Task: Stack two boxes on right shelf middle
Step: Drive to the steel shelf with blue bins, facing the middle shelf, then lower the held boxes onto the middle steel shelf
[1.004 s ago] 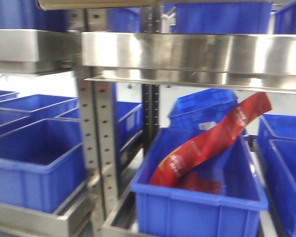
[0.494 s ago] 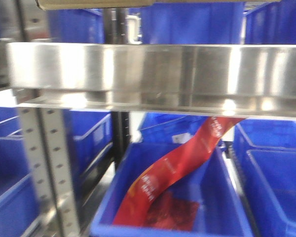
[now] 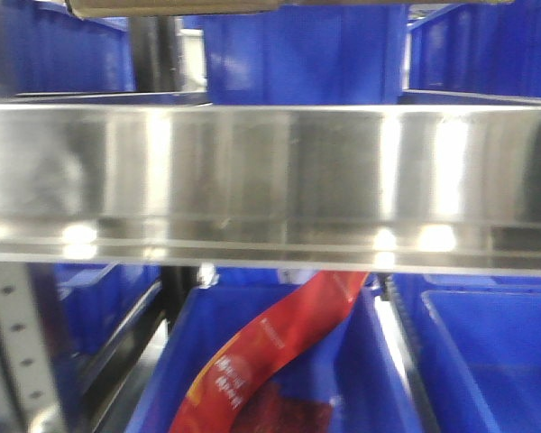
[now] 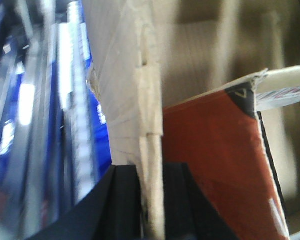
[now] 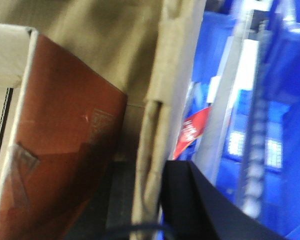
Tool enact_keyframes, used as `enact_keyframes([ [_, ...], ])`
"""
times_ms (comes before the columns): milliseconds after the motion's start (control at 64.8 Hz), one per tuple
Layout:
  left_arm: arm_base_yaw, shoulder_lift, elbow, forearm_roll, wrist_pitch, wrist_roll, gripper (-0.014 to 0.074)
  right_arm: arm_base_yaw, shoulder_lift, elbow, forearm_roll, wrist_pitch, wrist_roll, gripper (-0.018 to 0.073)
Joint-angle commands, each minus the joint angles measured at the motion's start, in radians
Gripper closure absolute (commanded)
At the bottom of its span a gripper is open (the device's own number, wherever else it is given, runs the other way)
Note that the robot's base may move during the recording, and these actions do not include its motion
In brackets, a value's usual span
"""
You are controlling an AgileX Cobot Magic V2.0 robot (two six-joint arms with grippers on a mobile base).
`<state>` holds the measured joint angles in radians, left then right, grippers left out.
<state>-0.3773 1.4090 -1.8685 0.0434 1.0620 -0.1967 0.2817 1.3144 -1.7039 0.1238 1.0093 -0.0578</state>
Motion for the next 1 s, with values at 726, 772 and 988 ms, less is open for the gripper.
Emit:
enact_keyframes([
  [726, -0.008, -0.017, -0.014, -0.029, -0.064, 0.010, 0.0708, -0.008, -0.009, -0.010, -0.006, -0.031, -0.004, 0.0713],
  [772, -0.008, -0.017, -0.014, -0.029, -0.064, 0.010, 0.0708, -0.008, -0.009, -0.010, -0.006, -0.031, -0.004, 0.0713],
  [988, -0.008, -0.017, -0.014, -0.029, -0.064, 0.010, 0.0708, -0.008, -0.009, -0.010, -0.006, -0.031, -0.004, 0.0713],
])
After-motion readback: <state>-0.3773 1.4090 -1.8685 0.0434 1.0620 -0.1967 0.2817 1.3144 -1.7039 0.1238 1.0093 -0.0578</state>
